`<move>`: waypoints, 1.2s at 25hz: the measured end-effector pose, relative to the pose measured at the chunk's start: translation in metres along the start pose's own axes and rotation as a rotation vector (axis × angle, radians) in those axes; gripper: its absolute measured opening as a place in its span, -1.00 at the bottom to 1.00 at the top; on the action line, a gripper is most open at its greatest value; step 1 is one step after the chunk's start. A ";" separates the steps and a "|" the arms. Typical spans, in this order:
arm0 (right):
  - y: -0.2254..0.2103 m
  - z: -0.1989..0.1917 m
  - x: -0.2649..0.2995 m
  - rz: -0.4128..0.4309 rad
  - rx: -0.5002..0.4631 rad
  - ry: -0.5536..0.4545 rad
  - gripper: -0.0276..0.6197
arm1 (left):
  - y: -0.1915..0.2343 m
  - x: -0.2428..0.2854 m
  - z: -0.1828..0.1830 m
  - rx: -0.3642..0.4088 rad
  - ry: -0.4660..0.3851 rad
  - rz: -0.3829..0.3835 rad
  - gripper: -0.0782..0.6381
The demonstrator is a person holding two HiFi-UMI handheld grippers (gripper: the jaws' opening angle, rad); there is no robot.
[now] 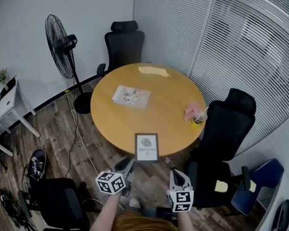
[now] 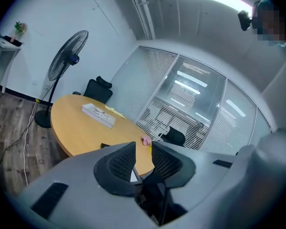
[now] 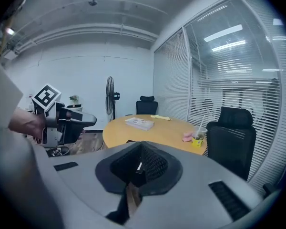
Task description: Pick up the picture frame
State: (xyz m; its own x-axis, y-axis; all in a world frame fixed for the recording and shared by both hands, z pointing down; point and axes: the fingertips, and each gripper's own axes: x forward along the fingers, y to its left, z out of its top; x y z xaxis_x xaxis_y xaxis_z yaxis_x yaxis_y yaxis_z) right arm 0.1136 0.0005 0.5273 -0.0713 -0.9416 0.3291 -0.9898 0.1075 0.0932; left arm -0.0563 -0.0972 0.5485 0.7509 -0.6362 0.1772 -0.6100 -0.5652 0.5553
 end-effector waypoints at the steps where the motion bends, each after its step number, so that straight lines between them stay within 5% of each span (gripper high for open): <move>1: -0.001 0.002 0.001 -0.011 -0.002 -0.002 -0.88 | 0.003 0.004 -0.001 -0.006 0.008 -0.003 -0.44; 8: -0.020 0.006 0.025 -0.057 0.011 -0.006 -0.88 | 0.019 0.031 0.000 0.011 0.052 0.006 -0.44; 30: -0.020 -0.027 0.086 0.076 0.051 0.082 -0.88 | 0.053 0.074 -0.027 -0.024 0.156 0.045 -0.45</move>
State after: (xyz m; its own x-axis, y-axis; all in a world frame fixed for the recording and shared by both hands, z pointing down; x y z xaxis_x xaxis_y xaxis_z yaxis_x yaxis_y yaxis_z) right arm 0.1309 -0.0740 0.5794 -0.1387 -0.9019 0.4091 -0.9870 0.1599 0.0179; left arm -0.0264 -0.1604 0.6129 0.7542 -0.5706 0.3250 -0.6391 -0.5241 0.5630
